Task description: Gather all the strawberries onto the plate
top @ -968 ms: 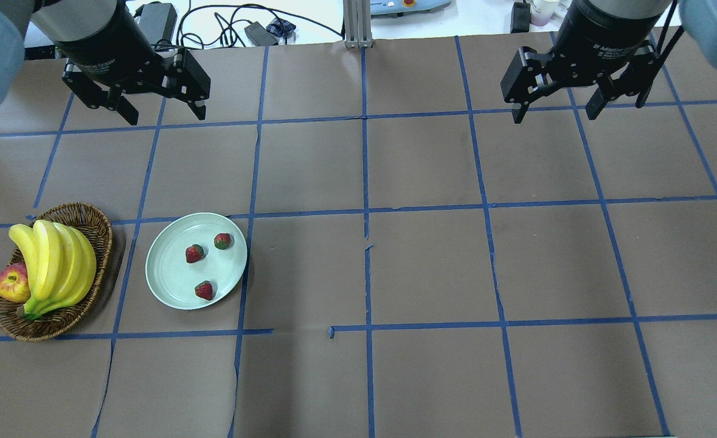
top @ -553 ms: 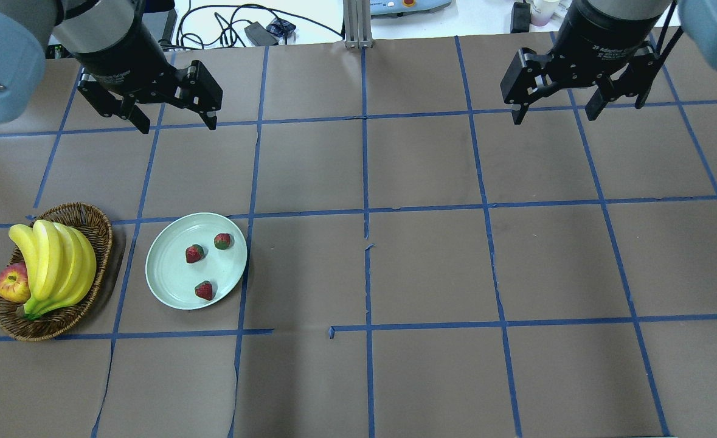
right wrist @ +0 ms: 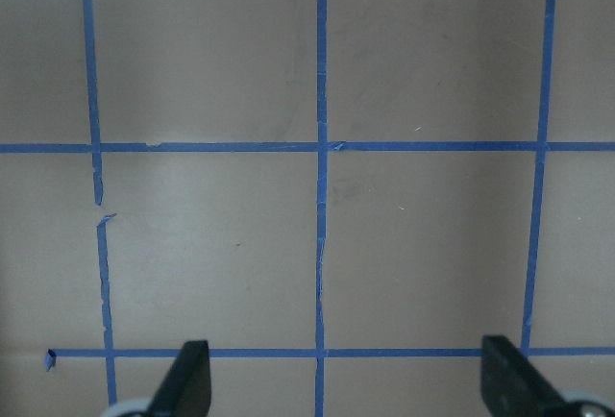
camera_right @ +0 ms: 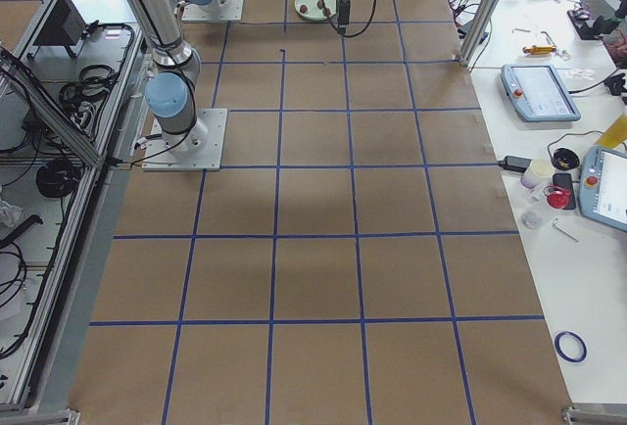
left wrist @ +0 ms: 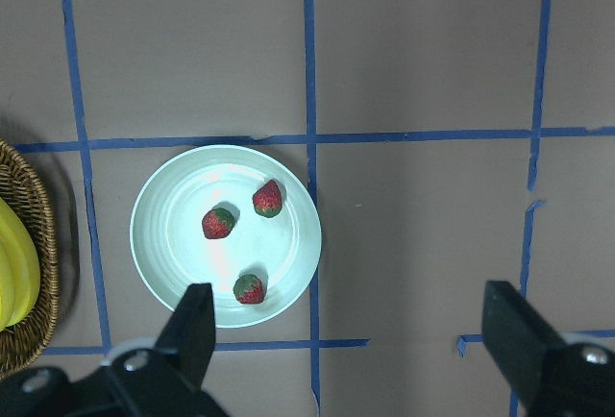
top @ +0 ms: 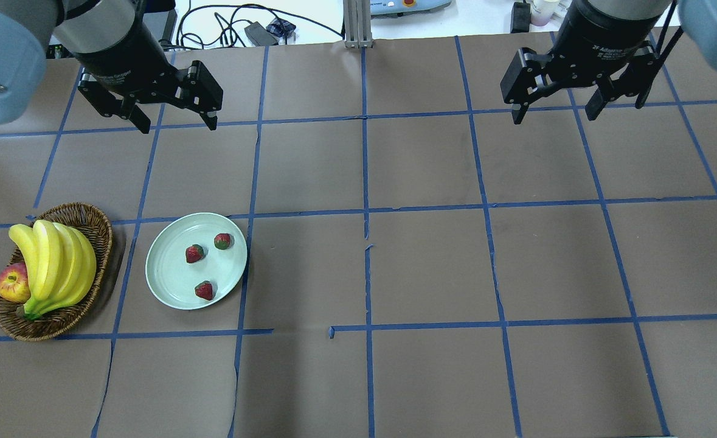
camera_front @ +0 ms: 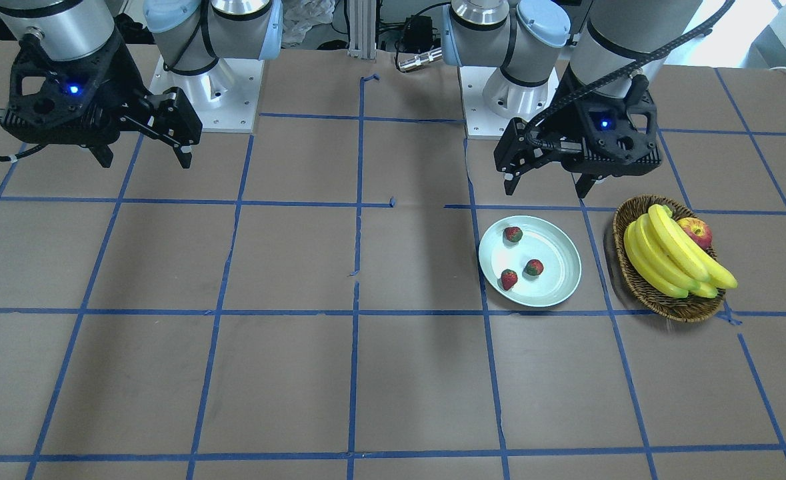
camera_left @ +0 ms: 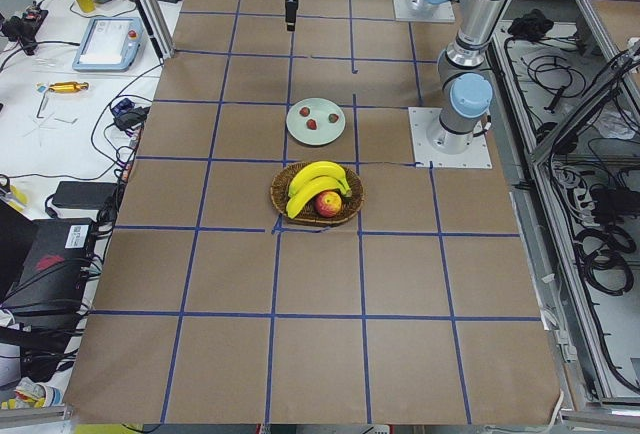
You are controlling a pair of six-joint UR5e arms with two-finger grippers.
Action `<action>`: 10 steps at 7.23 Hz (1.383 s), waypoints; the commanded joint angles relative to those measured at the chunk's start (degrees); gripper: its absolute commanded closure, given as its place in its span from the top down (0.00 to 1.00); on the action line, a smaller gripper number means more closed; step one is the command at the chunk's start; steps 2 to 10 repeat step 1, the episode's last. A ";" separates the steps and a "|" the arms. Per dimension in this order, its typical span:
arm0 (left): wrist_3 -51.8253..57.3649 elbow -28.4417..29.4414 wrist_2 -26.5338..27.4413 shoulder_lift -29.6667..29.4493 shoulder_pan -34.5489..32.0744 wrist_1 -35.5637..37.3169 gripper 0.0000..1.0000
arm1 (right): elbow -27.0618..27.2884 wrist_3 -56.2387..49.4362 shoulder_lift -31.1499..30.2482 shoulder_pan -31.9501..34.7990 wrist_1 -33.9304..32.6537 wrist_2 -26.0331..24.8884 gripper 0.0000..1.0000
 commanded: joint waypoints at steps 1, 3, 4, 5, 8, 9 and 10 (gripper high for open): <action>0.00 0.00 0.08 0.01 0.00 0.09 1.00 | -0.01 0.01 0.05 0.00 -0.01 -0.09 1.00; 0.00 0.00 0.08 0.01 0.00 0.09 1.00 | -0.01 0.01 0.05 0.00 -0.01 -0.09 1.00; 0.00 0.00 0.08 0.01 0.00 0.09 1.00 | -0.01 0.01 0.05 0.00 -0.01 -0.09 1.00; 0.00 0.00 0.08 0.01 0.00 0.09 1.00 | -0.01 0.01 0.05 0.00 -0.01 -0.09 1.00; 0.00 0.00 0.08 0.01 0.00 0.09 1.00 | -0.01 0.01 0.05 0.00 -0.01 -0.09 1.00; 0.00 0.00 0.08 0.01 0.00 0.09 1.00 | -0.01 0.01 0.05 0.00 -0.01 -0.09 1.00; 0.00 0.00 0.08 0.01 0.00 0.09 1.00 | -0.01 0.01 0.05 0.00 -0.01 -0.09 1.00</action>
